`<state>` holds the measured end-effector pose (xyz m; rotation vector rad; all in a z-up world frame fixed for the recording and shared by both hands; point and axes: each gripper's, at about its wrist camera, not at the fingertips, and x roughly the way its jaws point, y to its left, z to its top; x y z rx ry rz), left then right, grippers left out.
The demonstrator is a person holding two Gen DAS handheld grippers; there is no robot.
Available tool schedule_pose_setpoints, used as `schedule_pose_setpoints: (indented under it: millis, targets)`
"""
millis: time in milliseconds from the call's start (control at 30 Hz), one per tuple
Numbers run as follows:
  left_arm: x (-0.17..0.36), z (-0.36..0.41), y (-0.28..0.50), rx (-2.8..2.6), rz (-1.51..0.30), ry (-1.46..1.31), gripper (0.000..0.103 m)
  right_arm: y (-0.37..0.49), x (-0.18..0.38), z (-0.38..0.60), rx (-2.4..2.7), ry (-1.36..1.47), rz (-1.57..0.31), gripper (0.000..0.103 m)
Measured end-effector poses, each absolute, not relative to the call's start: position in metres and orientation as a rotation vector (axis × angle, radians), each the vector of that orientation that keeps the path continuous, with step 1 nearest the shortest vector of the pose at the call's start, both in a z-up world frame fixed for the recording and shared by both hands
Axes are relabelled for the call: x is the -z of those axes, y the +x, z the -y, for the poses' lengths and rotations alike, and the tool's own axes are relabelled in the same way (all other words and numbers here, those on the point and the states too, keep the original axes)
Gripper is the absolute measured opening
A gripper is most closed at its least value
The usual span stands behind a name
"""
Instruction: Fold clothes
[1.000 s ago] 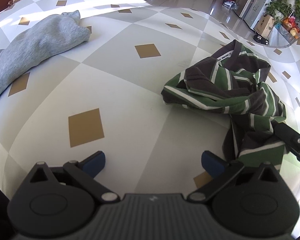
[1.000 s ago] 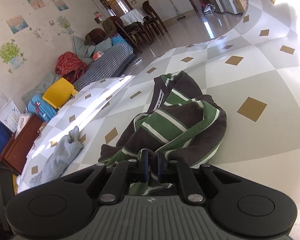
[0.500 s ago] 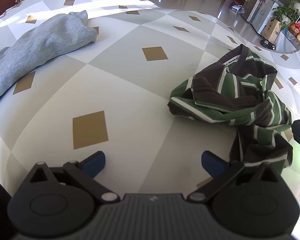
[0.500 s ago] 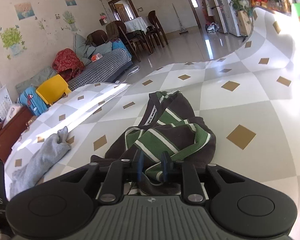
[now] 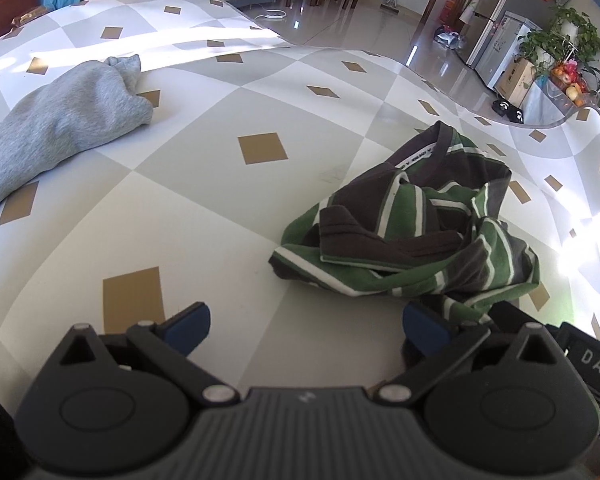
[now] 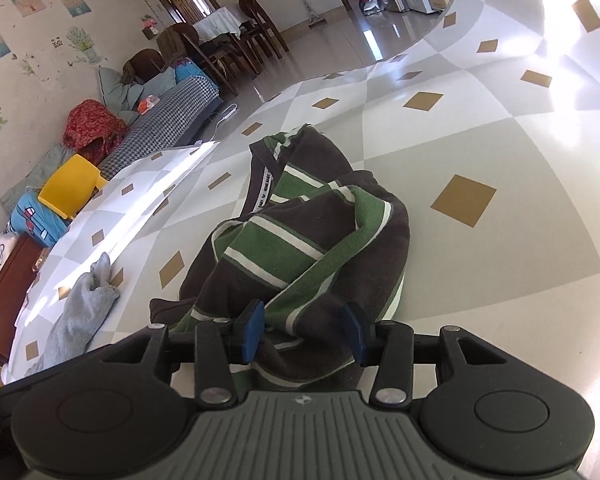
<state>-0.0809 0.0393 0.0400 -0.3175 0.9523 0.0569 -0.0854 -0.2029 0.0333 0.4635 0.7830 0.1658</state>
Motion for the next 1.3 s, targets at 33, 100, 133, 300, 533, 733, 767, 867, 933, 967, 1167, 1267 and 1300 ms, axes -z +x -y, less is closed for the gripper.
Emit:
schedule_pose_setpoints:
  millis: [33,100,133,300,533,733,767,867,933,967,1167,1267,1300]
  targets:
    - [-0.039,-0.038,-0.080,-0.053,-0.955,-0.317,0.103,-0.084,-0.033,0.206,-0.156,0.484,-0.773,0.043]
    - [-0.037,-0.035,-0.077,-0.054,-0.963,-0.315,0.103,-0.083,-0.034,0.211,-0.140,0.517,-0.753,0.043]
    - [-0.034,-0.034,-0.075,-0.055,-0.969,-0.317,0.103,-0.081,-0.033,0.213,-0.136,0.529,-0.749,0.044]
    - [-0.027,-0.024,-0.059,-0.054,-0.981,-0.292,0.103,-0.072,-0.024,0.215,-0.123,0.546,-0.757,0.044]
    - [-0.015,-0.012,-0.031,-0.094,-0.992,-0.226,0.103,-0.065,-0.014,0.212,-0.137,0.526,-0.759,0.030]
    - [-0.008,-0.014,-0.006,-0.157,-0.992,-0.185,0.103,-0.061,-0.014,0.205,-0.215,0.500,-0.750,0.019]
    - [-0.008,-0.015,-0.002,-0.169,-0.990,-0.186,0.103,-0.061,-0.015,0.203,-0.230,0.490,-0.748,0.019]
    - [-0.006,-0.022,0.012,-0.201,-0.984,-0.188,0.103,-0.060,-0.016,0.197,-0.274,0.479,-0.747,0.019]
    - [-0.005,-0.025,0.018,-0.215,-0.981,-0.188,0.103,-0.060,-0.014,0.197,-0.306,0.488,-0.751,0.019]
    - [-0.005,-0.027,0.022,-0.222,-0.979,-0.188,0.103,-0.059,-0.014,0.196,-0.322,0.495,-0.756,0.019]
    - [-0.001,-0.029,0.039,-0.254,-0.966,-0.163,0.103,-0.061,-0.011,0.198,-0.354,0.506,-0.777,0.019]
    - [0.000,-0.031,0.045,-0.263,-0.965,-0.146,0.103,-0.062,-0.011,0.208,-0.323,0.529,-0.777,0.019]
    - [0.000,-0.032,0.047,-0.265,-0.967,-0.142,0.103,-0.063,-0.011,0.211,-0.311,0.537,-0.777,0.019]
